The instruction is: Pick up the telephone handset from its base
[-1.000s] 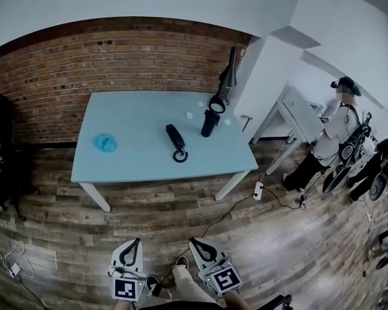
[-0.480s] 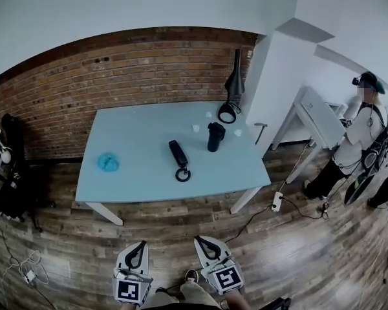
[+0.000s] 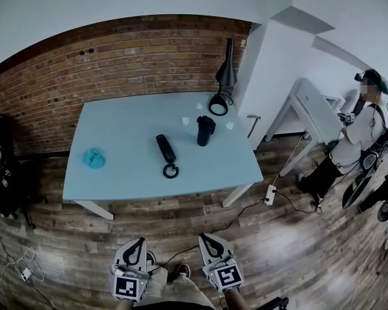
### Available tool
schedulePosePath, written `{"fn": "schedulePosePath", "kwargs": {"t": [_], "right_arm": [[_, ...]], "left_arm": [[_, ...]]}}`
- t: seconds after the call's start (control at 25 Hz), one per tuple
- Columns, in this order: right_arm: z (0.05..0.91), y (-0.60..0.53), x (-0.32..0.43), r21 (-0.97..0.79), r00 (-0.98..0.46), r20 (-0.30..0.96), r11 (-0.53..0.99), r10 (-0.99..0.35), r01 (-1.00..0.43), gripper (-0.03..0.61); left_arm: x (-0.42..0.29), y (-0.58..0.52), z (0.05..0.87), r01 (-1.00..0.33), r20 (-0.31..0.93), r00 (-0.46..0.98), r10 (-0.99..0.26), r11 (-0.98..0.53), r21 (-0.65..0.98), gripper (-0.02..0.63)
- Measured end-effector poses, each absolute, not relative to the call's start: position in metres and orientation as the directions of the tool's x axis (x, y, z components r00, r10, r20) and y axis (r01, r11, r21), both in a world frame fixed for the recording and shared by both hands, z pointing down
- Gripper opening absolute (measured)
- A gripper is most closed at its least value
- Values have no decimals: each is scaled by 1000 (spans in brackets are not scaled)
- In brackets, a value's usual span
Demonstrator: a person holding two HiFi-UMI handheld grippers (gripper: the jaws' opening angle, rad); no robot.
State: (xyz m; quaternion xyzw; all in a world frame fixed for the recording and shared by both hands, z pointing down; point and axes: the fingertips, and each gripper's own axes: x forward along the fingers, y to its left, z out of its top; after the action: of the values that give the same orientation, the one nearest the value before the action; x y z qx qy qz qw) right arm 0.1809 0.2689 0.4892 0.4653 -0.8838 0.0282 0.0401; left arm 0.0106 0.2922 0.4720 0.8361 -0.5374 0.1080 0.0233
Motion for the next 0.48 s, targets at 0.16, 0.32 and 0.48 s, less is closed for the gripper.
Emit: {"fn": "schedulePosePath", "kwargs": {"t": [0.16,0.32,0.48], "right_arm": [[491,254,175,-19,-533,115,535,-838,-845,14],[480,241,152,15,-525,118,530,-843,-848,14],[453,212,125,78,-477,82,482,-875,-872,14]], "left_arm": [[-1,280,482,-902,189,408,-893,-426,-67,18],[-16,262,490,-889,181,445,-877,-457,-26,18],[-28,240,478,-855,182,506,-843,-518,-23,18]]}}
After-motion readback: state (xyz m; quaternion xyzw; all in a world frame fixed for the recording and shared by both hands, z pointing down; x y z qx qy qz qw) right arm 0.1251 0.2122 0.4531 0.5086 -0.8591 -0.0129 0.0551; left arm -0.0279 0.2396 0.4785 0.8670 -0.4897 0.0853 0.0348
